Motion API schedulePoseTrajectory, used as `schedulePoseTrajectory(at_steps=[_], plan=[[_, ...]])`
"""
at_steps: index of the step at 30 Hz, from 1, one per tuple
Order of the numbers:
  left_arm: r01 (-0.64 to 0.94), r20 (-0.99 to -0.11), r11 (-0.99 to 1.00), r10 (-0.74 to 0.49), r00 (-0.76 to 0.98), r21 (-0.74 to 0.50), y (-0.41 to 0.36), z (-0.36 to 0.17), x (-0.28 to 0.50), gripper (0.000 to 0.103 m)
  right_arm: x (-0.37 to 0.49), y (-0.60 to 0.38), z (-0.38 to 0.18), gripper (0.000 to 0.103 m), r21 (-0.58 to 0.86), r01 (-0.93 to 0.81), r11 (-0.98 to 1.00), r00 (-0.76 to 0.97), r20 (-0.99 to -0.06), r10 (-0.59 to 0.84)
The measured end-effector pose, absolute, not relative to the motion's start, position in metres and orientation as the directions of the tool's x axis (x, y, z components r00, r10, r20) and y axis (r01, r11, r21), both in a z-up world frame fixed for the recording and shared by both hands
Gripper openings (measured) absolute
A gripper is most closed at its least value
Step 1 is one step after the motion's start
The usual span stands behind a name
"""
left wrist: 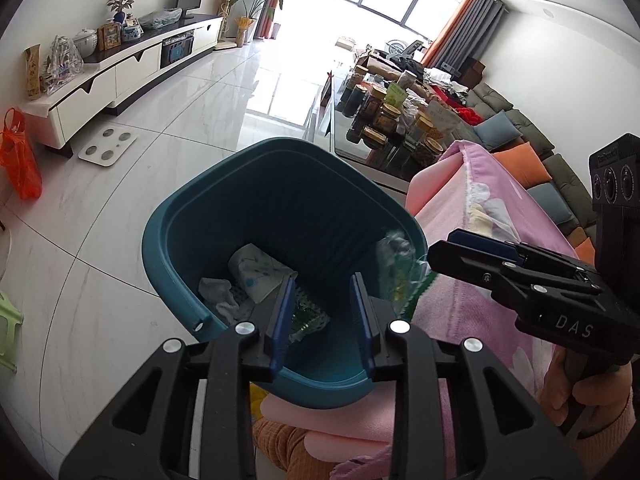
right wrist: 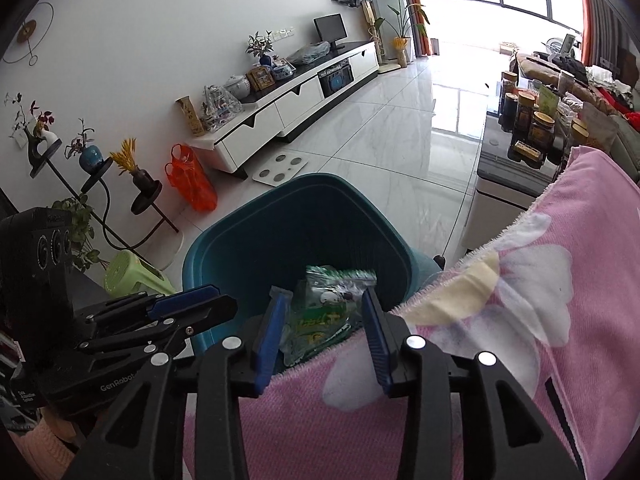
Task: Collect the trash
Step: 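Carry both wrappers to the teal wastebasket and open both tools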
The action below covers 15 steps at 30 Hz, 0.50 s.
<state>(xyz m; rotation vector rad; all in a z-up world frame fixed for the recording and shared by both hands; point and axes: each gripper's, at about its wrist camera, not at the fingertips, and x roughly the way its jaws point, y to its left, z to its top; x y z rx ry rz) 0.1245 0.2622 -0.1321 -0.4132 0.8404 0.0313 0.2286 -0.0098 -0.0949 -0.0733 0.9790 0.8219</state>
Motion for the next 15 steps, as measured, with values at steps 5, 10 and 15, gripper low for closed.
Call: schedulePoseTrajectory(at_steps=[5,10,15], plan=[[-0.185,-0.714,0.923,-0.124,0.689,-0.339,0.262,-0.125,0.116,0.027,0.229,-0.015,-0.094,0.042,0.305,-0.638,0.707,0.296,-0.750,0.591],[-0.159,-0.685,0.934,-0.113,0.720,-0.321,0.258,-0.109,0.100,0.034,0.222,-0.030,-0.088,0.043,0.328,-0.632,0.703,0.307,-0.726,0.615],[-0.104,-0.628,0.953,-0.104,0.772,-0.285,0.242,-0.083,0.077,0.041,0.197,-0.063,-0.066,0.045,0.320,-0.647,0.693,0.367,-0.665,0.650]])
